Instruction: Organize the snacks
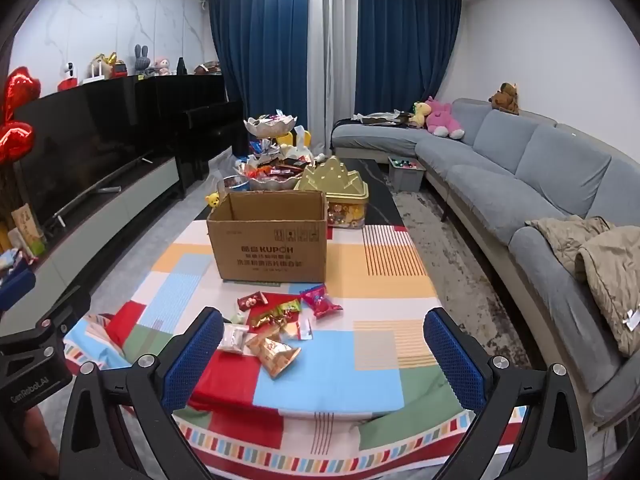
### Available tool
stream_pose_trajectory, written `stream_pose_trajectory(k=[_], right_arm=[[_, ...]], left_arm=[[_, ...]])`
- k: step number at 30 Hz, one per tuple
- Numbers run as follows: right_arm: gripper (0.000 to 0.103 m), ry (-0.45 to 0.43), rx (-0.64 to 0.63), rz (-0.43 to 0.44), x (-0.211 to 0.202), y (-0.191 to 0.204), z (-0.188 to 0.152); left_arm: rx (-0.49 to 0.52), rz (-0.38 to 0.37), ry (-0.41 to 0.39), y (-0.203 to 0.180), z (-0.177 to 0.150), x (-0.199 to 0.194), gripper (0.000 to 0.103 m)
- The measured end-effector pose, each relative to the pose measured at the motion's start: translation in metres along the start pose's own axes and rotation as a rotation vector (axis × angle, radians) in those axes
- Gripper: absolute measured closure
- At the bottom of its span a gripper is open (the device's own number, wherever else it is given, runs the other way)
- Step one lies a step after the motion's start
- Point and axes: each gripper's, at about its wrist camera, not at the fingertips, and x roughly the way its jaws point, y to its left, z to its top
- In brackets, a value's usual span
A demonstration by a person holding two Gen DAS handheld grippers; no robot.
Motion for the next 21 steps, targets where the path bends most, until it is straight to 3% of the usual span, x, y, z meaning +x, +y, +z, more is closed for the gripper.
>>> stream_pose_trajectory(k=[21], right_arm=[[0.001, -0.013, -0.008, -0.006, -0.0063, -0.0006, 0.0047]], left_arm=[[-0.007, -0.004, -0.002, 0.0002, 0.0000, -0.0001, 0.001]])
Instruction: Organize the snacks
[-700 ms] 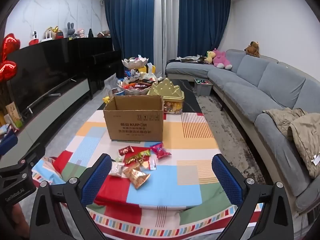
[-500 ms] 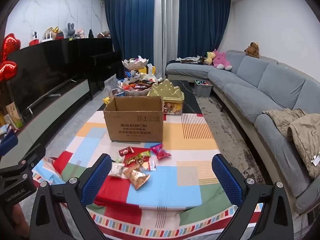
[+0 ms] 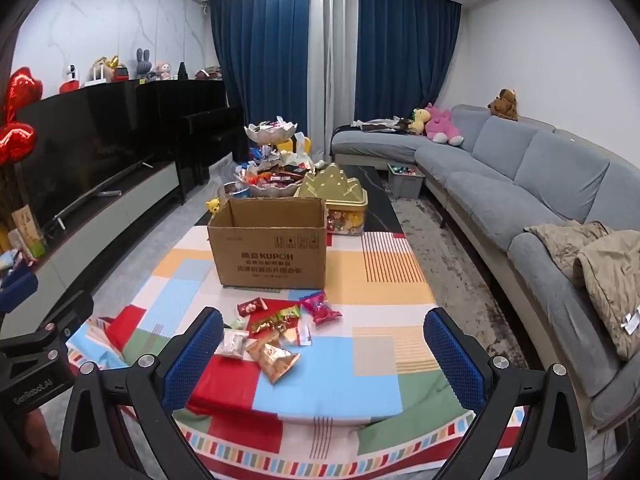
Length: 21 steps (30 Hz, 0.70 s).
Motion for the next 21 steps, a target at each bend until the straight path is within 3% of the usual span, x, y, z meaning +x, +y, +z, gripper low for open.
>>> stream_pose_trajectory(k=[21], right_arm=[[0.001, -0.011, -0.005, -0.002, -0.0040, 0.0007, -0.0008]], left_arm=[[-0.004, -0.001, 0.000, 0.0003, 0.0000, -0.0001, 0.001]])
